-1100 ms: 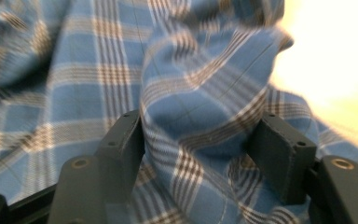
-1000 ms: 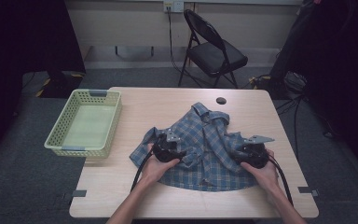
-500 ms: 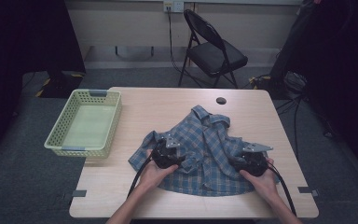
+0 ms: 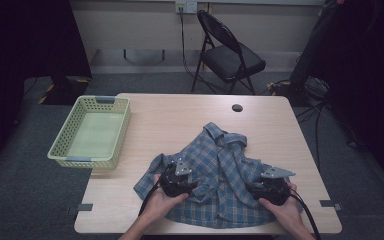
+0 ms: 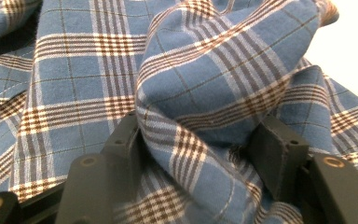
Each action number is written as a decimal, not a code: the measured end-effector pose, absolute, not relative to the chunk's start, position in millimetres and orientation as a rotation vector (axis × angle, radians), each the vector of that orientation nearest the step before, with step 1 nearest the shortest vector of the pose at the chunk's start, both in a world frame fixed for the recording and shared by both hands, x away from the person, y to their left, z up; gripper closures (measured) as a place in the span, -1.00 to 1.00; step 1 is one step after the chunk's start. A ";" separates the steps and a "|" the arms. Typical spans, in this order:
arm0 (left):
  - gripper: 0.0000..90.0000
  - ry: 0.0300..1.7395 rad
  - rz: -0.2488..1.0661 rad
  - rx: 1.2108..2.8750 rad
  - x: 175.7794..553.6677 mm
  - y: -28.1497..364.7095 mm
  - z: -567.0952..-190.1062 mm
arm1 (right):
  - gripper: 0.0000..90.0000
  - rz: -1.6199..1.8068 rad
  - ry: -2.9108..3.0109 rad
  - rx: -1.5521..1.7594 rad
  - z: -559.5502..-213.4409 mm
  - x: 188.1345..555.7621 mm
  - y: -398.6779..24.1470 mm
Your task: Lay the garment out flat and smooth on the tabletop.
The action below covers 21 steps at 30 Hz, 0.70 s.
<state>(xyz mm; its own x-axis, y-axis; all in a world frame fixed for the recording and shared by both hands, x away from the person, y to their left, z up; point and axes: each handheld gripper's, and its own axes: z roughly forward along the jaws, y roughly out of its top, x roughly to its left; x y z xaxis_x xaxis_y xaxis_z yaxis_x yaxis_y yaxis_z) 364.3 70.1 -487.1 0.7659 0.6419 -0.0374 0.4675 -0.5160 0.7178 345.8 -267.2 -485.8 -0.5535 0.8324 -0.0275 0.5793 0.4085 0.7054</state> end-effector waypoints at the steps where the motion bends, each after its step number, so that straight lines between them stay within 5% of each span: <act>1: 0.20 0.824 0.289 2.210 362.4 71.6 -486.6 | -0.08 0.914 2.305 1.212 -484.3 343.1 -266.0; 10: 0.24 0.822 0.281 2.201 362.5 73.8 -484.8 | -0.02 1.008 2.302 1.233 -474.7 347.1 -278.1; 15: 0.68 0.803 0.294 2.199 363.3 75.3 -482.1 | 0.01 1.077 2.236 1.197 -464.1 344.4 -283.9; 16: 0.72 0.804 0.283 2.188 364.4 77.4 -481.2 | 0.27 1.093 2.221 1.175 -461.4 342.8 -284.3; 21: 0.78 0.800 0.273 2.174 365.6 80.8 -478.8 | 0.57 1.129 2.182 1.144 -453.5 341.2 -287.5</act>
<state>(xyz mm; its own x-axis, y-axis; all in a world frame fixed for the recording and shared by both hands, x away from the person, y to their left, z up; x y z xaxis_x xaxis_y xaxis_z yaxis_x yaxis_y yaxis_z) 365.6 80.8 -478.8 0.7783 0.6247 -0.0635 0.4554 -0.4918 0.7421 341.2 -287.5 -453.5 -0.5682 0.8229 -0.0012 0.4741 0.3285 0.8169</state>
